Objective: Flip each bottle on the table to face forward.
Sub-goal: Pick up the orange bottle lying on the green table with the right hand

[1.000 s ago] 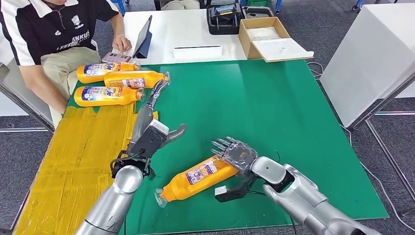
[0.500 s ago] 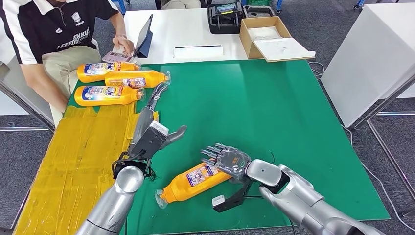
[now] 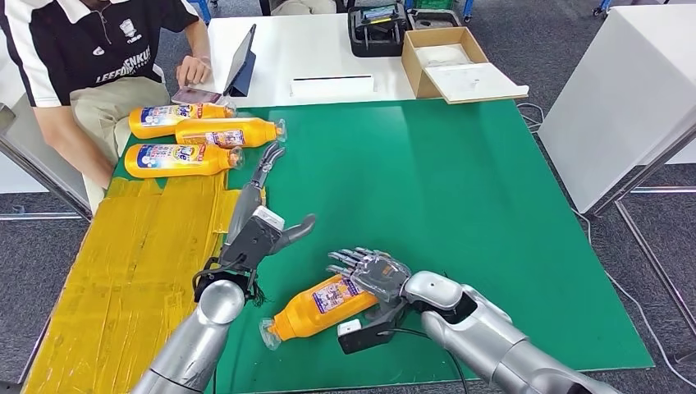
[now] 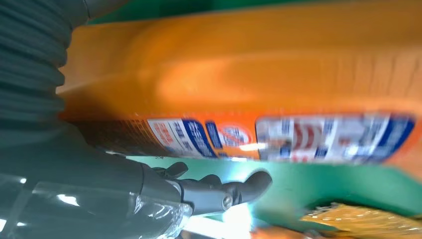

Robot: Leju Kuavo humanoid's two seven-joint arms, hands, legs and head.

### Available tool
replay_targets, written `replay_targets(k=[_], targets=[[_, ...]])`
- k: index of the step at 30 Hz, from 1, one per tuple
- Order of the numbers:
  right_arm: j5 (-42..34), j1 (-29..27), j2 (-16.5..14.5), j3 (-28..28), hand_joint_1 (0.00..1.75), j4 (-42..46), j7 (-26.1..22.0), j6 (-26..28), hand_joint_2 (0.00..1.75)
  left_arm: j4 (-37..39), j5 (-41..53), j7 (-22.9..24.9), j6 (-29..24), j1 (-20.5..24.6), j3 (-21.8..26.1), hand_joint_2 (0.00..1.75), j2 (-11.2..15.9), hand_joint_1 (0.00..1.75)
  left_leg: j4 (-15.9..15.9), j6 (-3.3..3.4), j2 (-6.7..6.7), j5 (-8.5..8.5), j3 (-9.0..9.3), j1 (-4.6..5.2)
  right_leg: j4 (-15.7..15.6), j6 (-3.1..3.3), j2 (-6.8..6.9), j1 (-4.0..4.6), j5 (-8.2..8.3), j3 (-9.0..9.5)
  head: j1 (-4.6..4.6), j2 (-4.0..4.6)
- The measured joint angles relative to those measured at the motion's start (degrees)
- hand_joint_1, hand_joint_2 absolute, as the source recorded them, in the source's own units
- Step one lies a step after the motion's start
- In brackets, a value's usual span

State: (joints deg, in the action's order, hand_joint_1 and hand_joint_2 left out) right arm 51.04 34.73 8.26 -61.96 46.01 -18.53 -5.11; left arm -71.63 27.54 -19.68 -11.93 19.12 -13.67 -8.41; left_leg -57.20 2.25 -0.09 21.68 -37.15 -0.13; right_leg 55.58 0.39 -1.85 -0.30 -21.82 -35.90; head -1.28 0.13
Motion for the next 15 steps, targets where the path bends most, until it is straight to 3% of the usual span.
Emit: replay_targets(k=[1,2,11,15], targets=[[-0.9,0.2,-0.5,0.4,1.66,-0.8,0.3,-0.9,1.75,0.1,-0.3,-0.1,-0.1,0.0,0.0,1.75,0.0,0.0,0.0,0.0,0.0,0.0,0.01,0.0,0.0,0.0,0.0,0.0,0.0,0.0,-0.01,0.0],[-1.8,0.4,-0.9,0.8,1.74,-1.5,0.6,-1.8,1.75,0.1,-0.6,-0.2,-0.2,0.0,0.0,1.75,0.0,0.0,0.0,0.0,0.0,0.0,0.02,0.0,0.0,0.0,0.0,0.0,0.0,0.0,0.0,0.0],[-5.0,3.0,-2.6,2.4,1.75,-5.7,4.0,-7.0,1.75,0.4,-2.5,-0.8,-0.7,-0.1,0.0,1.75,0.3,0.0,0.0,-0.04,-0.14,-0.05,0.11,0.03,0.0,-0.01,0.05,0.0,0.0,0.1,0.01,0.0],[-5.0,3.2,-2.7,2.7,1.75,-5.8,9.2,-8.0,1.75,-0.5,-3.1,-0.8,-0.7,-0.8,0.0,1.75,0.4,0.0,0.0,0.0,-0.15,-0.08,0.14,0.08,0.0,-0.02,0.1,-0.03,0.01,0.14,0.0,0.0]])
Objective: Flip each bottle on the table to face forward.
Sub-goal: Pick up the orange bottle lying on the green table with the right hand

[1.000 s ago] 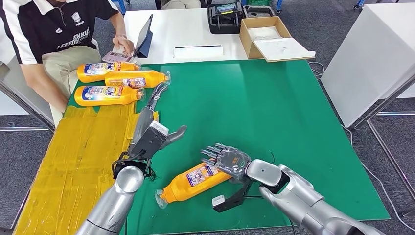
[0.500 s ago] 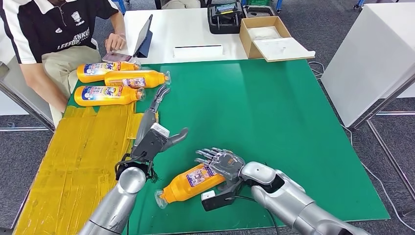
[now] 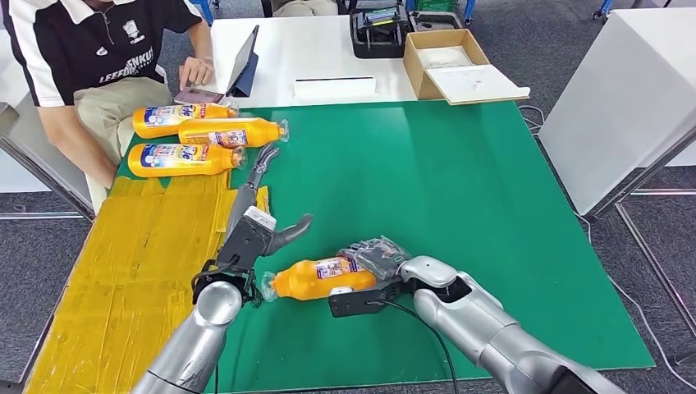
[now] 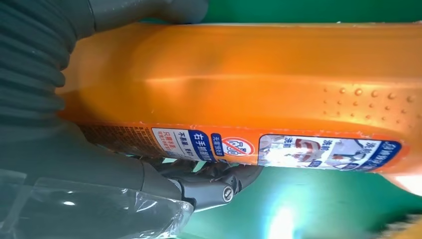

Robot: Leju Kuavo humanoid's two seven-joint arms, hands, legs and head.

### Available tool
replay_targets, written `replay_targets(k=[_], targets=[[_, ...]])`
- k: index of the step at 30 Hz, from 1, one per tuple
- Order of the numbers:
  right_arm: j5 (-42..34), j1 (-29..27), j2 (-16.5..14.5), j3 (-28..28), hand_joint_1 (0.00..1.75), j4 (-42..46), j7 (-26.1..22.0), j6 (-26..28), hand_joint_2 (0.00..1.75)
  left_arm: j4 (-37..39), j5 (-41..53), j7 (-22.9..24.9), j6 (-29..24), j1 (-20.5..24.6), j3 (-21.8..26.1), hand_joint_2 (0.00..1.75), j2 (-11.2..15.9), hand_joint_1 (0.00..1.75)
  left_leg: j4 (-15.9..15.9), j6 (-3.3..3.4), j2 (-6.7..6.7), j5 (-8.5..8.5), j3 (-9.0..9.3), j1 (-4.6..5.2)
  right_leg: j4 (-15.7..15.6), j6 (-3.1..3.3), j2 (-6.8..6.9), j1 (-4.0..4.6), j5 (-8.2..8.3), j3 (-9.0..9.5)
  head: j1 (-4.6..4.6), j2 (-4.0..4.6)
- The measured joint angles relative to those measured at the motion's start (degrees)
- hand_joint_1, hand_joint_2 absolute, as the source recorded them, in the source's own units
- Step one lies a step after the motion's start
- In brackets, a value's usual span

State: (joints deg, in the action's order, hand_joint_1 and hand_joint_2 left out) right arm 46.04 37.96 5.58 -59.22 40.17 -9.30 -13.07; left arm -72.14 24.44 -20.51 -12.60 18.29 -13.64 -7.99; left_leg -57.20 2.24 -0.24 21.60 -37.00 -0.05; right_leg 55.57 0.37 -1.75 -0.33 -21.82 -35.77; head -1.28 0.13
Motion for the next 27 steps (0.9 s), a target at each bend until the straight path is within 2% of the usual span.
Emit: replay_targets(k=[7,14,16,20,25,27], targets=[[0.2,-0.7,0.6,1.2,1.75,0.5,4.4,1.7,1.75,-2.6,-0.3,0.3,0.1,-1.3,0.0,1.75,0.3,0.0,0.0,0.11,-0.16,-0.06,-0.01,0.05,0.0,-0.08,0.23,-0.02,0.0,0.04,0.01,0.0],[0.3,-2.4,1.4,3.1,1.75,1.7,6.2,5.1,1.75,-3.4,-0.3,0.4,0.1,-2.0,0.3,1.75,0.6,0.0,0.0,0.12,-0.2,-0.1,-0.03,0.06,0.0,-0.16,0.27,-0.05,0.05,0.05,0.01,0.0],[0.5,-4.3,1.7,4.9,1.75,3.1,7.6,10.3,1.75,-3.8,-0.1,0.5,-0.3,-2.5,0.4,1.75,0.6,0.0,0.0,0.13,-0.26,-0.11,-0.09,0.06,0.0,-0.16,0.33,-0.05,0.05,0.03,0.02,0.0],[1.7,-11.8,1.6,13.1,1.75,10.0,8.3,26.9,1.75,-6.1,-0.6,0.5,-1.5,-4.6,1.8,1.75,0.8,0.0,0.0,0.15,-0.33,-0.1,-0.35,0.04,0.0,-0.17,0.42,-0.04,0.05,-0.14,0.01,0.0],[2.5,-21.3,-2.9,25.7,1.75,20.8,2.4,45.0,1.75,-8.6,-9.9,-0.2,2.3,-6.4,3.2,1.75,0.8,0.0,0.0,0.11,-0.33,-0.02,-0.44,-0.03,0.0,-0.23,0.42,0.0,-0.1,-0.28,0.01,0.0],[2.4,-24.0,-5.3,29.9,1.75,24.3,-0.5,49.0,1.75,-9.3,-15.0,-0.5,4.5,-7.0,3.4,1.75,0.8,0.0,0.0,0.03,-0.31,0.04,-0.45,-0.07,0.0,-0.19,0.4,0.02,-0.14,-0.3,-0.01,0.0]])
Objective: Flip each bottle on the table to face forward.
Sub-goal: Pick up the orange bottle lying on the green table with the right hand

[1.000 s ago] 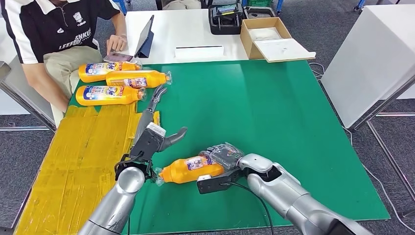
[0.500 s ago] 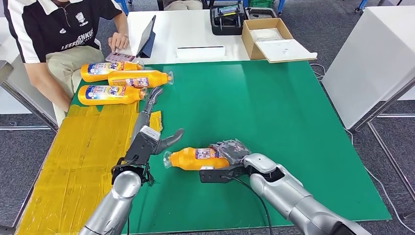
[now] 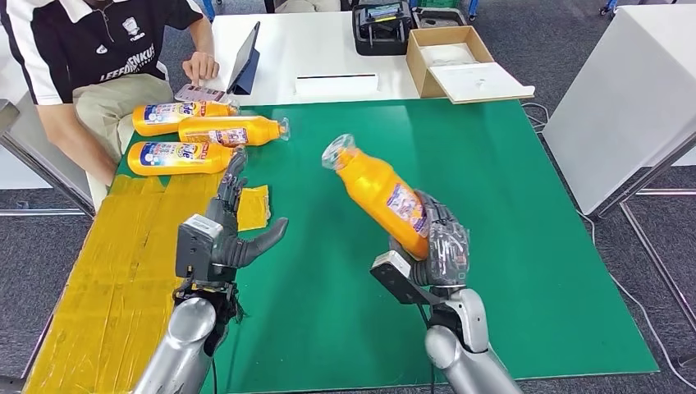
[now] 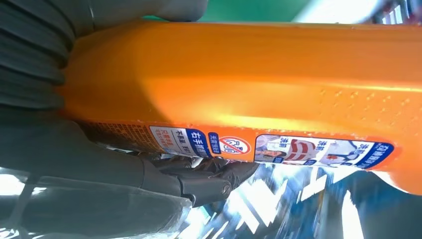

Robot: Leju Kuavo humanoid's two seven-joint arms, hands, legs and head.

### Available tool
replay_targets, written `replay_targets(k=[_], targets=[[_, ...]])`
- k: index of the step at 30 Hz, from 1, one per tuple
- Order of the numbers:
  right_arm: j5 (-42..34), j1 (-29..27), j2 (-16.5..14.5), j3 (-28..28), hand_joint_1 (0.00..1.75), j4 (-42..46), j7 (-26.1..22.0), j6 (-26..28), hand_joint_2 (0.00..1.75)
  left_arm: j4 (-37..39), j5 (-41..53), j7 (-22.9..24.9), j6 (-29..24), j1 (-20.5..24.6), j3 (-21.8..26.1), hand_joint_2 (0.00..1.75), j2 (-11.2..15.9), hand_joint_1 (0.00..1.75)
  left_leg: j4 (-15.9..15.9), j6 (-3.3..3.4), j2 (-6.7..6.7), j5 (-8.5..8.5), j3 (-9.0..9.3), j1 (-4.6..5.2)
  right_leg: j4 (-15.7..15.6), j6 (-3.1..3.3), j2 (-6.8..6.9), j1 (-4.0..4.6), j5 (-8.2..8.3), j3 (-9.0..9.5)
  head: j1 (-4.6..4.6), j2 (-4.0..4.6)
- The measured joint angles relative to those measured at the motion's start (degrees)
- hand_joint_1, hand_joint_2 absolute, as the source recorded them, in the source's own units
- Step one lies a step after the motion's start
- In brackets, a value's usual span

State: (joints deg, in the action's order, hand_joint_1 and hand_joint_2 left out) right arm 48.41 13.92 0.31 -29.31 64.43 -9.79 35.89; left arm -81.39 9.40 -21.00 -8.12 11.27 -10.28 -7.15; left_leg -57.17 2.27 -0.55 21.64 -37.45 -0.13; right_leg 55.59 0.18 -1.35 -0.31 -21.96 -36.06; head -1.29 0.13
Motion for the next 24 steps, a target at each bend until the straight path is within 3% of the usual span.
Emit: replay_targets(k=[4,9,16,24], targets=[[-2.0,-3.7,-4.0,4.9,1.75,5.0,-4.9,1.4,1.75,-2.0,-6.2,0.0,2.3,-1.0,0.0,1.75,0.0,0.0,0.0,-0.13,0.06,0.08,0.02,-0.05,0.0,0.04,-0.1,0.07,-0.02,-0.04,0.01,0.0],[-3.1,-5.5,-6.2,7.1,1.75,8.0,-6.9,1.5,1.75,-3.9,-7.7,0.4,2.9,-1.6,0.1,1.75,0.0,0.0,0.0,-0.15,0.04,0.06,0.02,-0.04,0.0,0.05,-0.09,0.08,-0.03,-0.05,0.01,0.0],[-4.6,-7.1,-10.2,10.7,1.75,10.0,-17.7,1.6,1.75,-7.0,-9.8,1.5,3.9,-2.9,-0.2,1.75,0.0,0.0,0.0,-0.15,0.04,0.06,0.01,-0.03,0.0,0.04,-0.09,0.06,-0.03,-0.05,0.02,0.0],[-5.3,-6.8,-12.3,11.3,1.75,9.8,-19.0,1.6,1.75,-8.0,-11.0,2.0,4.1,-3.4,-1.1,1.75,0.1,0.0,0.0,-0.15,0.04,0.06,0.01,-0.03,0.0,0.04,-0.09,0.06,-0.03,-0.05,0.02,0.0]])
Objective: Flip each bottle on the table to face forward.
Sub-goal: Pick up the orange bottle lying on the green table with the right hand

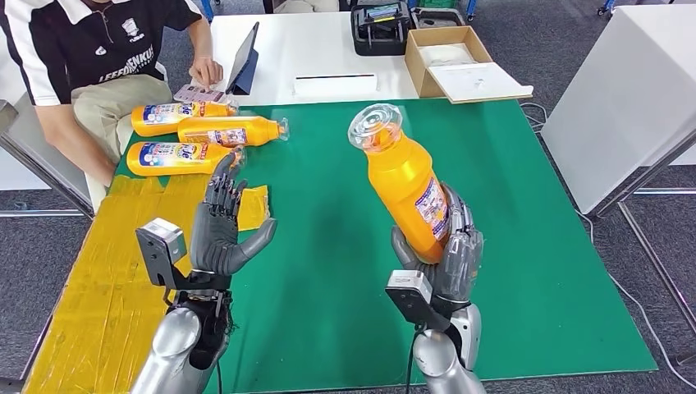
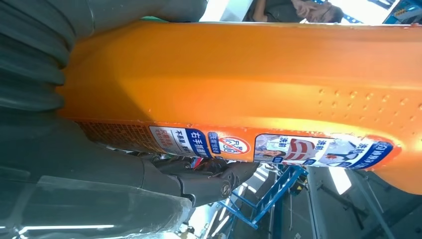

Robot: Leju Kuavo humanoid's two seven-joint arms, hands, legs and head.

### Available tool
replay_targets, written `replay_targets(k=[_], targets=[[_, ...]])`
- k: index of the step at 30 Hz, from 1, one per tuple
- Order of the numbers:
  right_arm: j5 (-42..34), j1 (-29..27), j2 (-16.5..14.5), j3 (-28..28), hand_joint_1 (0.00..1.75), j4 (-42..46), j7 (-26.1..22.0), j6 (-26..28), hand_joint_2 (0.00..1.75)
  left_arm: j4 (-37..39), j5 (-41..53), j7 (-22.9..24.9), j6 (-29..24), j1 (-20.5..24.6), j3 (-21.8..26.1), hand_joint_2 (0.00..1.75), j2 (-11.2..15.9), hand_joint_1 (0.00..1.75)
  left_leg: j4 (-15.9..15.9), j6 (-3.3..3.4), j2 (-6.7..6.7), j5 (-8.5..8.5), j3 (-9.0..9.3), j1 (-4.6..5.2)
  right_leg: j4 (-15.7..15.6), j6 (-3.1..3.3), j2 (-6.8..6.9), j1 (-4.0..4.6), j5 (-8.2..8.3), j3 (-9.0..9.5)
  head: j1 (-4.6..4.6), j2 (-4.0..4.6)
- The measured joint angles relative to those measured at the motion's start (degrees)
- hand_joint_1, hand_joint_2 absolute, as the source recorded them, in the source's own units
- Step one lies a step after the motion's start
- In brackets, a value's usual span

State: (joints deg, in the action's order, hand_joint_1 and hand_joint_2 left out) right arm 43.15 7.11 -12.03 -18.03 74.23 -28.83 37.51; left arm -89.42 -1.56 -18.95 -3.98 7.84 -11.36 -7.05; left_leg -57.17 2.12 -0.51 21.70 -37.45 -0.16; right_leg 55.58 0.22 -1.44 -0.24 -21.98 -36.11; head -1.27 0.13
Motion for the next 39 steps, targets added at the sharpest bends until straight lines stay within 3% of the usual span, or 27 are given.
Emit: replay_targets(k=[9,19,39], targets=[[0.5,3.6,-1.1,-3.6,1.75,-3.9,-0.8,0.0,1.75,0.0,-5.4,1.8,2.8,2.0,-3.9,1.75,0.3,0.0,0.0,0.0,0.0,-0.04,0.01,0.0,0.0,0.0,0.0,0.0,0.01,0.0,0.01,0.0],[1.9,8.0,-2.2,-8.5,1.75,-12.8,2.7,0.0,1.75,0.0,-7.7,2.1,3.4,2.8,-6.9,1.75,0.5,0.0,0.0,0.0,0.01,-0.03,0.01,0.0,0.0,0.0,0.0,0.0,0.01,0.0,0.01,0.0],[6.1,12.6,-4.9,-14.6,1.75,-24.3,4.3,0.0,1.75,0.2,-8.0,2.3,4.0,3.4,-6.8,1.75,0.4,0.0,0.0,-0.02,0.02,-0.04,0.01,-0.01,0.0,0.0,0.0,0.02,0.01,-0.01,0.01,0.0]])
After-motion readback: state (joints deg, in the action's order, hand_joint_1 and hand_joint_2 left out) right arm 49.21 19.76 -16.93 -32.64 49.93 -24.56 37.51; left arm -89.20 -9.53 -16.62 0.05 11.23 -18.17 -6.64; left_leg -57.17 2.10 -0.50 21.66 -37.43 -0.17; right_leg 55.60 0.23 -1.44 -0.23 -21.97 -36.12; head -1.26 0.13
